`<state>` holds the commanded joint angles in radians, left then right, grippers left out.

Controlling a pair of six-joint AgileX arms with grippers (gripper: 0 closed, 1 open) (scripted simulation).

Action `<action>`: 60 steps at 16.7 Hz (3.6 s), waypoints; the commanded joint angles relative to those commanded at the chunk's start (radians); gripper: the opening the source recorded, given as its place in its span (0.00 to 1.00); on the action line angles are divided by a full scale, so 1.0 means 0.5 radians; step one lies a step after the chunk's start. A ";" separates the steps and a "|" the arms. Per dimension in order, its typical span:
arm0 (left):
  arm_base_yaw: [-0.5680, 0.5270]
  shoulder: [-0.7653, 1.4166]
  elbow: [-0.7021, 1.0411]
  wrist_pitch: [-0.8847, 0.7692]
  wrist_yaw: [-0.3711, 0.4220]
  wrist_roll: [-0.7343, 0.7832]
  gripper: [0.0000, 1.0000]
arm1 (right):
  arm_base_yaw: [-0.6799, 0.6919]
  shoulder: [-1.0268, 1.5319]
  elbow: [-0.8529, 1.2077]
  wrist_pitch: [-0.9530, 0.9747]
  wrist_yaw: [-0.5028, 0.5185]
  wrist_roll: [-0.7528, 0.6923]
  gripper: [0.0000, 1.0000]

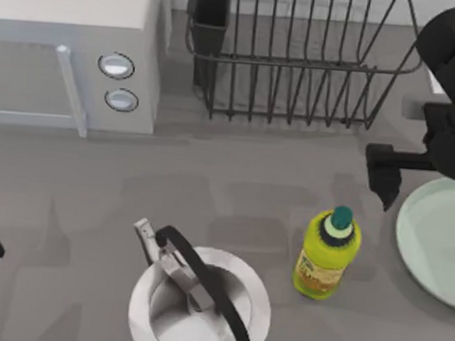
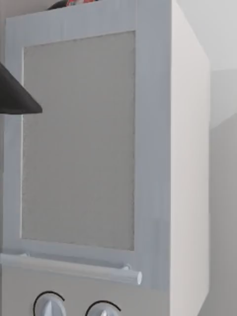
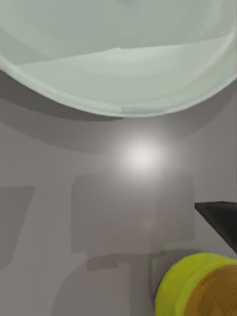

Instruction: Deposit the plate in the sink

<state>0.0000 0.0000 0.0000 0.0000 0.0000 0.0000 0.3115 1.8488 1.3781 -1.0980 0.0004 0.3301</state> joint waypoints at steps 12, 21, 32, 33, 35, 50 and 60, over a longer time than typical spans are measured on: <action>0.000 0.000 0.000 0.000 0.000 0.000 1.00 | -0.075 0.253 -0.281 0.683 -0.066 -0.034 1.00; 0.000 0.000 0.000 0.000 0.000 0.000 1.00 | 0.015 0.322 -0.437 0.755 0.002 0.012 0.92; 0.000 0.000 0.000 0.000 0.000 0.000 1.00 | 0.015 0.322 -0.437 0.755 0.002 0.012 0.10; 0.000 0.000 0.000 0.000 0.000 0.000 1.00 | 0.015 0.322 -0.437 0.755 0.002 0.012 0.02; 0.000 0.000 0.000 0.000 0.000 0.000 1.00 | 0.015 0.322 -0.437 0.755 0.002 0.012 0.00; 0.000 0.000 0.000 0.000 0.000 0.000 1.00 | -0.003 0.256 0.236 0.150 0.004 0.017 0.00; 0.000 0.000 0.000 0.000 0.000 0.000 1.00 | -0.024 0.202 1.597 -1.228 0.002 -0.004 0.00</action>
<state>0.0000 0.0000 0.0000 0.0000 0.0000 0.0000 0.2997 1.9496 2.1765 -1.7121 0.0015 0.3281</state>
